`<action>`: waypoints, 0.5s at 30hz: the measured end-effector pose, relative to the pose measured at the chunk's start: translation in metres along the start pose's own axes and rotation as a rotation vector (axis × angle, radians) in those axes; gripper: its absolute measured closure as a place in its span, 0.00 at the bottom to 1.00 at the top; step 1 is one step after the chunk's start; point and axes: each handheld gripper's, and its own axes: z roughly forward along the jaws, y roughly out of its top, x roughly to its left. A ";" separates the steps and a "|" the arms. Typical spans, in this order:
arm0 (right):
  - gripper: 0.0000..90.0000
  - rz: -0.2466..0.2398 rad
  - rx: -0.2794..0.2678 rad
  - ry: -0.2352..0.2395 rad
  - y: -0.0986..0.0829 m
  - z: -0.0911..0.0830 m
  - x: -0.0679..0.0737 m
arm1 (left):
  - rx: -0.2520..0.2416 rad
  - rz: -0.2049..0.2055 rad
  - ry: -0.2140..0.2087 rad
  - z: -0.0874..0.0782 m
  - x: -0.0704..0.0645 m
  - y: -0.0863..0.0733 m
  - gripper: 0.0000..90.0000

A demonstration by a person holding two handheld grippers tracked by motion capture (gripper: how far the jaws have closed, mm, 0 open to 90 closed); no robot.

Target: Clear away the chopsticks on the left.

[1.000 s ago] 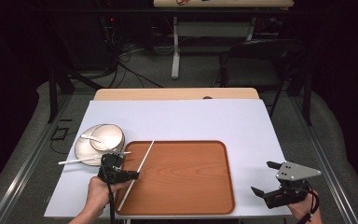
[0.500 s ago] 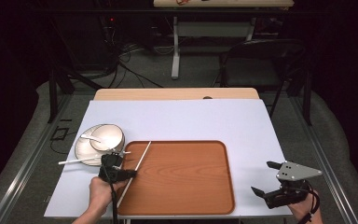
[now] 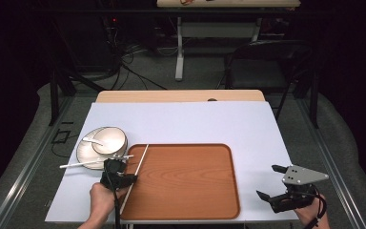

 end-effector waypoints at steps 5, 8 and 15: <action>0.04 0.001 -0.004 -0.003 0.000 -0.001 0.000 | -0.008 0.055 0.064 0.000 -0.007 -0.003 0.91; 0.04 0.000 -0.003 -0.002 0.000 -0.001 0.000 | -0.009 0.049 0.066 -0.001 -0.006 -0.004 0.91; 0.04 0.001 -0.004 -0.003 0.000 -0.001 0.000 | -0.023 0.029 0.061 -0.004 -0.002 -0.010 0.87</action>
